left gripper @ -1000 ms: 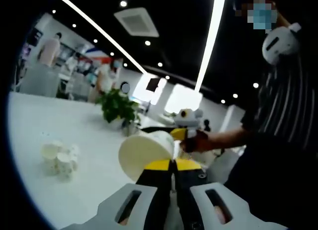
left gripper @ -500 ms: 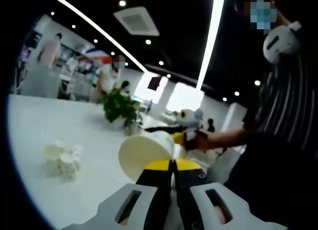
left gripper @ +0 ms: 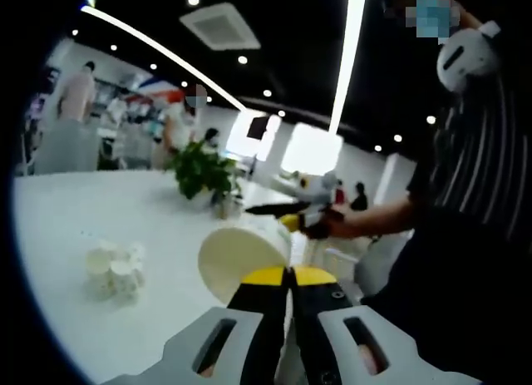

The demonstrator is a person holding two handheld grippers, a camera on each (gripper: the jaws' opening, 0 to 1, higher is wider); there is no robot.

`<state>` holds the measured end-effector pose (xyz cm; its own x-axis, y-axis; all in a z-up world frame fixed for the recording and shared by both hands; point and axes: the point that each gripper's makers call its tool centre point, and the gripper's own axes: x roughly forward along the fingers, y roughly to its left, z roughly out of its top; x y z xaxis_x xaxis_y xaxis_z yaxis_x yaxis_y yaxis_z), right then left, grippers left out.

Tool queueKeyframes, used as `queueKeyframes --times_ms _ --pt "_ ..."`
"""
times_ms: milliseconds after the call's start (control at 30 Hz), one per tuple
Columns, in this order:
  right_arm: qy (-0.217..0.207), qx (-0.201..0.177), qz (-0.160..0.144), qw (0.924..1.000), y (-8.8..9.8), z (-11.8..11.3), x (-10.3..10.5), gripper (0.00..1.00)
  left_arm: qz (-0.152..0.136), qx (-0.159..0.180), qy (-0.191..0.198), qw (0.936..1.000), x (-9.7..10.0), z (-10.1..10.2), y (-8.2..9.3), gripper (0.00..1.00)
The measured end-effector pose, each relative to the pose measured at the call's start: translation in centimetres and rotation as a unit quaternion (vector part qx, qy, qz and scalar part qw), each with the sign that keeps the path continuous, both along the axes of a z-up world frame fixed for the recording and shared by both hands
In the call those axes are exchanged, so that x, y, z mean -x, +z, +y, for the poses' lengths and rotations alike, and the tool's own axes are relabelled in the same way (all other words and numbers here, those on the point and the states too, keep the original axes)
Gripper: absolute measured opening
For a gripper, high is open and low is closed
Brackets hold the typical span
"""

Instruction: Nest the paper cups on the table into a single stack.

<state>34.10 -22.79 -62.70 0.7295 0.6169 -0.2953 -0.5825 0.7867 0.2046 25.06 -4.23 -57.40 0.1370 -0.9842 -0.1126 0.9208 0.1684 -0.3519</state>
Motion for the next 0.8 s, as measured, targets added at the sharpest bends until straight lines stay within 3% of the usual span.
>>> queueKeyframes --times_ms 367,500,667,800 --pt "-0.008 -0.024 0.013 0.9996 -1.0 -0.5 0.5 1.0 -0.027 -0.065 -0.019 0.9973 0.4 -0.3 -0.9 0.0" --pt "-0.011 -0.03 0.017 0.9994 -1.4 -0.5 0.6 1.0 -0.057 -0.109 -0.036 0.9918 0.7 -0.5 -1.5 0.0" --pt "-0.009 -0.041 0.02 0.9989 -1.5 -0.2 0.5 1.0 -0.069 -0.143 -0.038 0.9865 0.5 -0.5 -2.5 0.0" --pt "-0.007 -0.044 0.021 0.9988 -1.5 -0.2 0.3 1.0 -0.098 -0.18 -0.051 0.9775 0.5 -0.7 -3.1 0.0"
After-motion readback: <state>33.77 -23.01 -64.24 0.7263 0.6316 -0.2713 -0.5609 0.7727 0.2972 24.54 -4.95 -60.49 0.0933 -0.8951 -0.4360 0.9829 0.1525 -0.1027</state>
